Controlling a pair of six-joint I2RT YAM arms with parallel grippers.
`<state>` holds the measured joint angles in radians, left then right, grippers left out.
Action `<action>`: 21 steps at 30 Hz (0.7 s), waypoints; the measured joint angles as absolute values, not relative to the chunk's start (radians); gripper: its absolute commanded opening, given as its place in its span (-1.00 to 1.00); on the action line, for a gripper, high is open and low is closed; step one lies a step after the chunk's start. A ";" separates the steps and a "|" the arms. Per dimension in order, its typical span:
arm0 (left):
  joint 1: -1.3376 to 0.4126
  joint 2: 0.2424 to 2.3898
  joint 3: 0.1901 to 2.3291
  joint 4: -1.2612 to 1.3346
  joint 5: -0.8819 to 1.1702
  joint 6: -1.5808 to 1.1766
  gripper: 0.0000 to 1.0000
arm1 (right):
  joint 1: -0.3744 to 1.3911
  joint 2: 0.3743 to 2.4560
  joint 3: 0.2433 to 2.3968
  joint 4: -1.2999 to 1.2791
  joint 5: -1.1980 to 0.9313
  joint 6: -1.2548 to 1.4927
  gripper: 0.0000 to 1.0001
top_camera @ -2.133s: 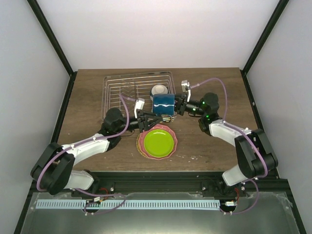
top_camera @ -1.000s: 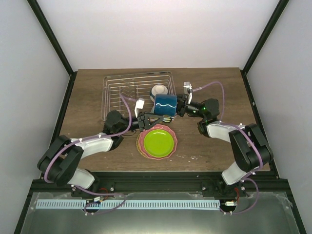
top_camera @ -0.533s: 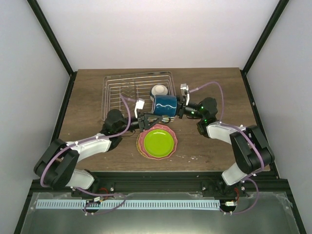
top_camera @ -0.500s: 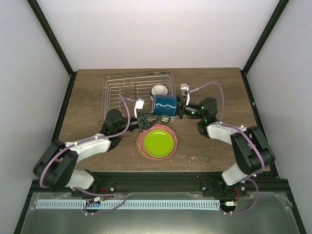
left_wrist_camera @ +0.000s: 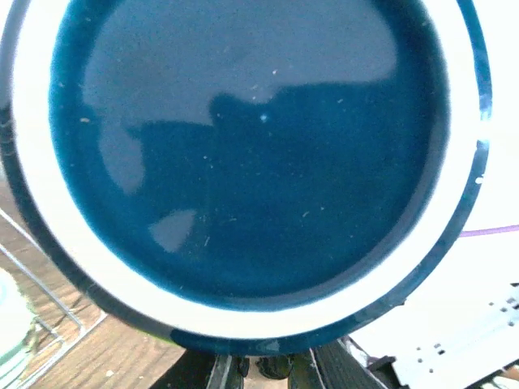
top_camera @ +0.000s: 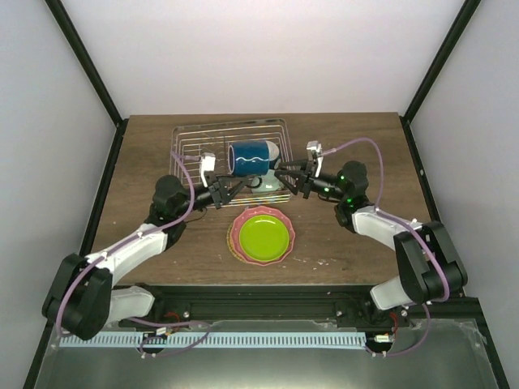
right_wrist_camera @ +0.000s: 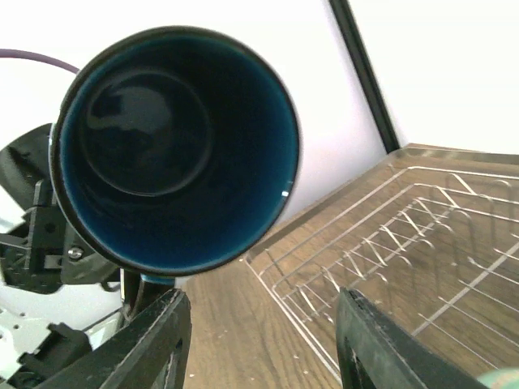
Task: Load the mixed dishes into the dish rack
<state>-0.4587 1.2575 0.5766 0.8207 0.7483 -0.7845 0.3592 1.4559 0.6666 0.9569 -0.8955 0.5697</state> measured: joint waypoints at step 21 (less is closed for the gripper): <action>-0.450 1.452 1.040 -0.177 0.173 -0.266 -1.00 | 0.302 1.323 0.741 0.328 -0.488 0.323 1.00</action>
